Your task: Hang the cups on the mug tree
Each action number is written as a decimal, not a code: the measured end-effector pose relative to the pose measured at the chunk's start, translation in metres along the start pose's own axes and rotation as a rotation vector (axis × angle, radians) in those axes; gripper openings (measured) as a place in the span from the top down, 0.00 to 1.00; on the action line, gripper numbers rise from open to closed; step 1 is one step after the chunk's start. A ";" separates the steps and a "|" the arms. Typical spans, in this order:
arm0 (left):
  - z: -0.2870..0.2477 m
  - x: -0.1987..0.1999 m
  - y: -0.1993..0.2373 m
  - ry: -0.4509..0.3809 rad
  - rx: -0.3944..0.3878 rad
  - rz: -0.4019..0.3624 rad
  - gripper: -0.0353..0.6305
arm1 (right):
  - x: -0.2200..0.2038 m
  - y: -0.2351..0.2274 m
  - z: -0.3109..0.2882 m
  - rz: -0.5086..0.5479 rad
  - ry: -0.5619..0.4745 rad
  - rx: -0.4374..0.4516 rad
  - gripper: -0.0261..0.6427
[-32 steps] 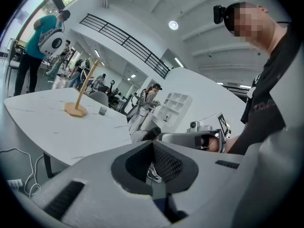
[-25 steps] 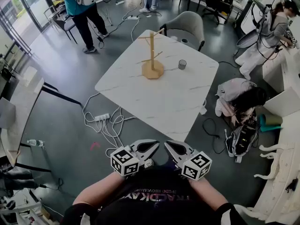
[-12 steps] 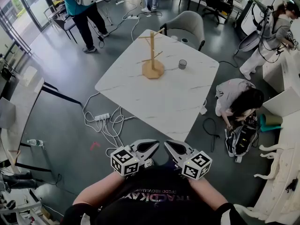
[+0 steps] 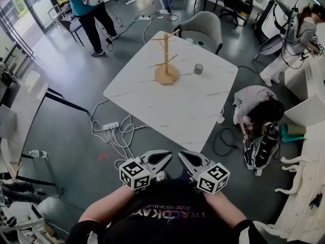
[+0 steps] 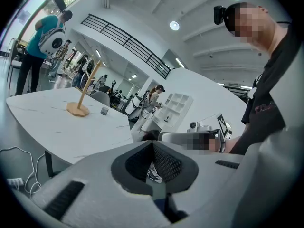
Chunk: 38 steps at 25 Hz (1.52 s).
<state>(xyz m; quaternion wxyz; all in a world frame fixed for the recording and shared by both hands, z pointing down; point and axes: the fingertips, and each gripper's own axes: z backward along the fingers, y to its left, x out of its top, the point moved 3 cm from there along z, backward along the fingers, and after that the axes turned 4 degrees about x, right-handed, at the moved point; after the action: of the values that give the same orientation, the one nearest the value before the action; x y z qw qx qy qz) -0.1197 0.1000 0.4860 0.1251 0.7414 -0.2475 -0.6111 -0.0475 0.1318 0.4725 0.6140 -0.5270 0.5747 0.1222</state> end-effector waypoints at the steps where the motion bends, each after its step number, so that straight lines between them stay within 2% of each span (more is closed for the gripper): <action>1: 0.000 0.000 0.000 0.000 0.000 -0.001 0.95 | 0.000 0.000 0.000 0.000 -0.002 -0.003 0.95; 14: -0.001 0.001 0.001 0.001 0.006 -0.005 0.95 | 0.006 -0.011 0.006 -0.003 -0.025 -0.029 0.95; 23: -0.037 0.018 0.008 0.002 0.017 0.012 0.95 | 0.035 -0.048 0.008 0.005 -0.013 -0.025 0.95; 38: -0.093 0.045 0.018 -0.015 0.036 0.033 0.95 | 0.081 -0.121 0.022 0.021 -0.019 -0.069 0.95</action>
<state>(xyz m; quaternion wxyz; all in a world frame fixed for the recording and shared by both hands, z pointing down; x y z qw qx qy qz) -0.0281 0.0508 0.4777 0.1202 0.7347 -0.2716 -0.6099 0.0813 0.0622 0.4618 0.5999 -0.5405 0.5696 0.1534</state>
